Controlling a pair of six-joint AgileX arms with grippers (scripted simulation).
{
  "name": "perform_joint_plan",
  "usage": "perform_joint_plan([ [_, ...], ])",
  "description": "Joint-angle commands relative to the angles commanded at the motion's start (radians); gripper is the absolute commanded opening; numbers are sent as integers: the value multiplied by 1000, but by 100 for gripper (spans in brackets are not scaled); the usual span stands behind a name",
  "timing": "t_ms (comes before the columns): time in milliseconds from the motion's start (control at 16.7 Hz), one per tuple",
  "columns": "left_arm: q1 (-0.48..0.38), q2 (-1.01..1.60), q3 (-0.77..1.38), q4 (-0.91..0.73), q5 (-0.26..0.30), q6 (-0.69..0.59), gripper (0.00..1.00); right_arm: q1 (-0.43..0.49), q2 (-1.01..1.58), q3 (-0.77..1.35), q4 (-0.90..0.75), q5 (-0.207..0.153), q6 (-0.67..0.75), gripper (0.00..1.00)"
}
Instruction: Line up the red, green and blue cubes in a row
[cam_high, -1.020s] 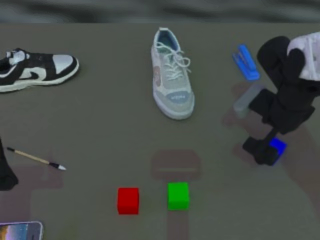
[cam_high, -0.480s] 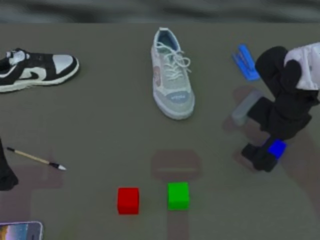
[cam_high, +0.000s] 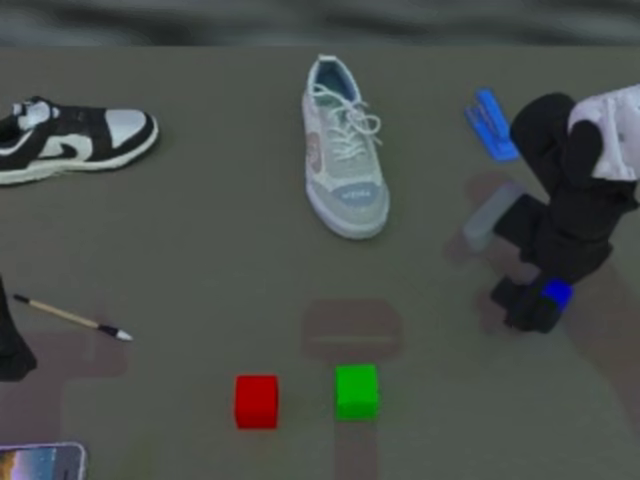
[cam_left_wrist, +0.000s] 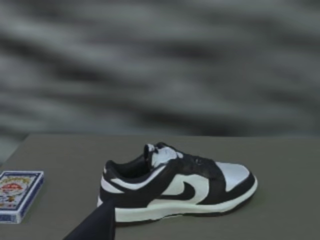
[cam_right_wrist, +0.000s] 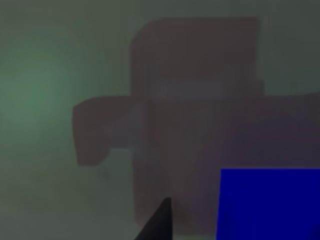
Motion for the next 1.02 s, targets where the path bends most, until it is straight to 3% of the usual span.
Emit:
perform_joint_plan([
  [180,0,0,0,0,0,0,100,0,0,0,0,0,0,2],
  [240,0,0,0,0,0,0,100,0,0,0,0,0,0,0],
  [780,0,0,0,0,0,0,100,0,-21,7,-15,-7,7,0],
  [1020,0,0,0,0,0,0,100,0,-65,68,-121,-8,8,0],
])
